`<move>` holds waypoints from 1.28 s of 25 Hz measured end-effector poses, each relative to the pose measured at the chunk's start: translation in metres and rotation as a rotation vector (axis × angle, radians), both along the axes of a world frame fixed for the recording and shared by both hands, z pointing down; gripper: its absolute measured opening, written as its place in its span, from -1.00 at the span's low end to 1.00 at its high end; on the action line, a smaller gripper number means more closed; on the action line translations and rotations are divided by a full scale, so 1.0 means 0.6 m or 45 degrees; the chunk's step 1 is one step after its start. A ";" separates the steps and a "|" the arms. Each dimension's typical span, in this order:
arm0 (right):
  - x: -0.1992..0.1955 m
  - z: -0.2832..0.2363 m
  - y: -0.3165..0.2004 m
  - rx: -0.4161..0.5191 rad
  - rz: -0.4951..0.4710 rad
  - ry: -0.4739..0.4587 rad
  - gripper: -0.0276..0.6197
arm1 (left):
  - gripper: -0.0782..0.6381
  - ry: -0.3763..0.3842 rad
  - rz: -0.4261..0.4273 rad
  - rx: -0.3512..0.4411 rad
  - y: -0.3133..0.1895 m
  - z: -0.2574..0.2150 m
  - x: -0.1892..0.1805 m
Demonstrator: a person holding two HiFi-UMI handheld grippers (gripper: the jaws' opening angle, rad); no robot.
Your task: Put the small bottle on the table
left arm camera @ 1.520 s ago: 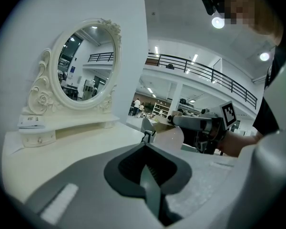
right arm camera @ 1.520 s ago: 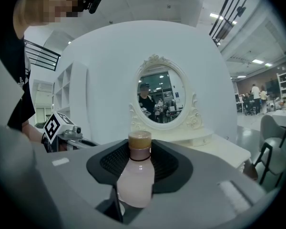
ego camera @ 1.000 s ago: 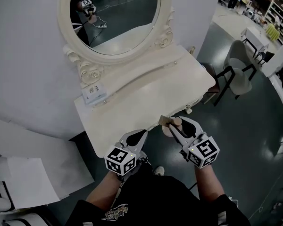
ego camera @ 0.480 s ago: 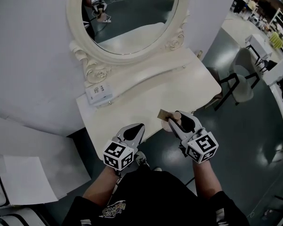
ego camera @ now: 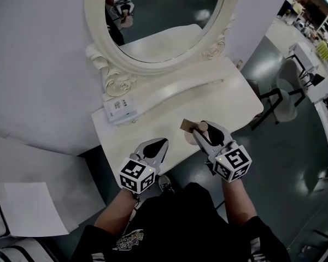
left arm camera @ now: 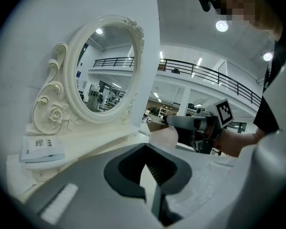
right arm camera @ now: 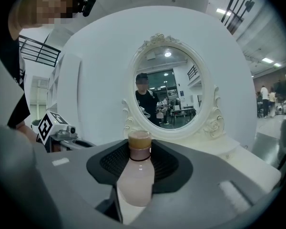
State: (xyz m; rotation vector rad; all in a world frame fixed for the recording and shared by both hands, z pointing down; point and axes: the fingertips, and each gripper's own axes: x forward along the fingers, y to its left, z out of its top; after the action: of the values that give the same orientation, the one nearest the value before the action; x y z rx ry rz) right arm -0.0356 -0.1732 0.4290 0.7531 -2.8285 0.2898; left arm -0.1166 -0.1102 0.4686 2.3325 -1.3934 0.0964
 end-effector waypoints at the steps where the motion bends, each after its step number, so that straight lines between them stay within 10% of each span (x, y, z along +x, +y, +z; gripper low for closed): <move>1: -0.005 0.001 -0.004 -0.001 -0.005 0.004 -0.39 | -0.78 0.003 -0.006 -0.002 -0.004 0.001 -0.005; 32: -0.098 0.045 -0.213 0.021 -0.475 0.078 -0.40 | -0.78 -0.010 -0.412 -0.002 -0.173 0.002 -0.018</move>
State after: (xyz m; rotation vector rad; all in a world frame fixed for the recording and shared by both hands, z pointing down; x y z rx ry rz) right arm -0.0946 -0.3009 0.4559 0.2207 -2.8395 0.1786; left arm -0.1273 -0.2141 0.4700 2.0751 -1.7516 0.0109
